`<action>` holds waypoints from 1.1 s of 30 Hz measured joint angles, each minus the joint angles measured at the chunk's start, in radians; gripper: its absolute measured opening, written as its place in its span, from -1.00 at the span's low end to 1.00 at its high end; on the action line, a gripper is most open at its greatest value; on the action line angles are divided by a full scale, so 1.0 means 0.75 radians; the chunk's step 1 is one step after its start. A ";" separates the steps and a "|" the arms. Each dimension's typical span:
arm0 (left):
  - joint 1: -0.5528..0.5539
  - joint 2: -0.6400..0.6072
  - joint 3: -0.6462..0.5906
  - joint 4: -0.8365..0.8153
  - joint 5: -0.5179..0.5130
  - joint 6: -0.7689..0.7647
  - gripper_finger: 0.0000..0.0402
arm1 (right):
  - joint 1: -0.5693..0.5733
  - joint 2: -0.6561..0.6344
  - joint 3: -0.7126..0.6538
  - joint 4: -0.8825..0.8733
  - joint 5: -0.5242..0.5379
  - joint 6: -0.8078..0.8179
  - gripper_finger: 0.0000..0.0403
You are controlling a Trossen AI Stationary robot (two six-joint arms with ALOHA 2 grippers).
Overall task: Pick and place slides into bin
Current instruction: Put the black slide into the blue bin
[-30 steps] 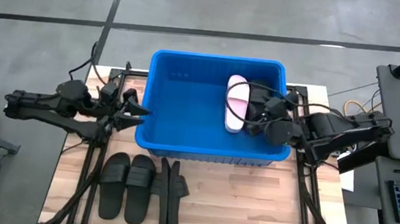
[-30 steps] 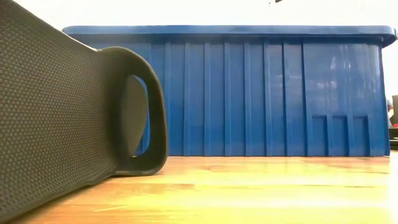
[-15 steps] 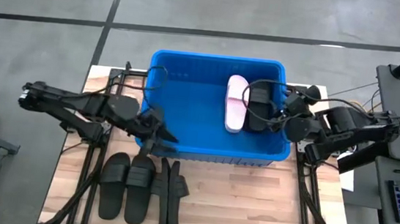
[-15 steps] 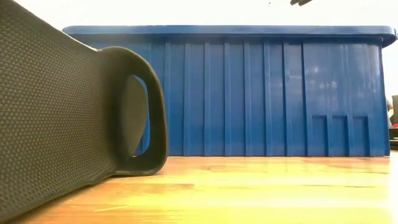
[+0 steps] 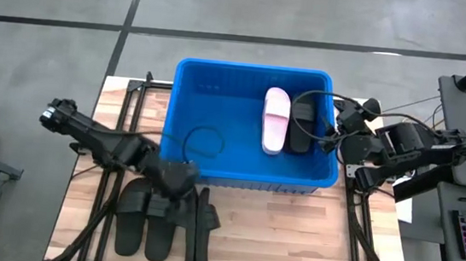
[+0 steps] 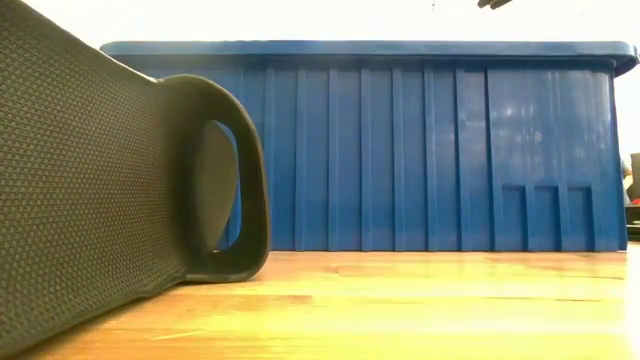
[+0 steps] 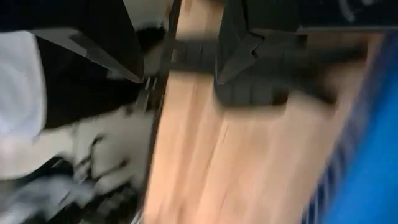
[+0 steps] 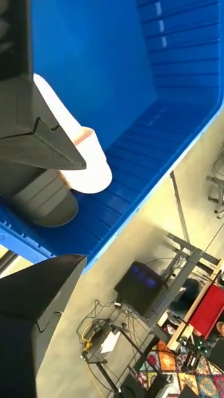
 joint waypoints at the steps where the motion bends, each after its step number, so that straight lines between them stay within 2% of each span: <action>1: -0.028 0.004 0.002 -0.065 0.001 -0.047 -0.08 | 0.000 0.000 -0.005 0.000 -0.001 0.000 0.11; 10: -0.328 0.087 -0.005 -0.607 -0.023 -0.383 -0.08 | 0.000 0.002 -0.083 0.000 -0.021 0.001 0.11; 13: -0.440 0.126 -0.043 -0.716 -0.044 -0.468 -0.08 | 0.000 0.002 -0.096 0.001 -0.048 0.009 0.11; 20: -0.639 0.168 -0.189 -0.722 -0.118 -0.626 -0.08 | 0.001 0.002 -0.113 0.004 -0.073 0.015 0.11; 23: -0.680 0.177 -0.239 -0.721 -0.179 -0.646 -0.08 | 0.001 0.002 -0.116 0.004 -0.073 0.015 0.11; 29: -0.741 0.187 -0.328 -0.713 -0.184 -0.646 -0.08 | 0.001 0.002 -0.116 0.004 -0.073 0.015 0.11; 33: -0.780 0.183 -0.387 -0.634 -0.195 -0.646 -0.08 | 0.001 0.002 -0.116 0.004 -0.073 0.015 0.11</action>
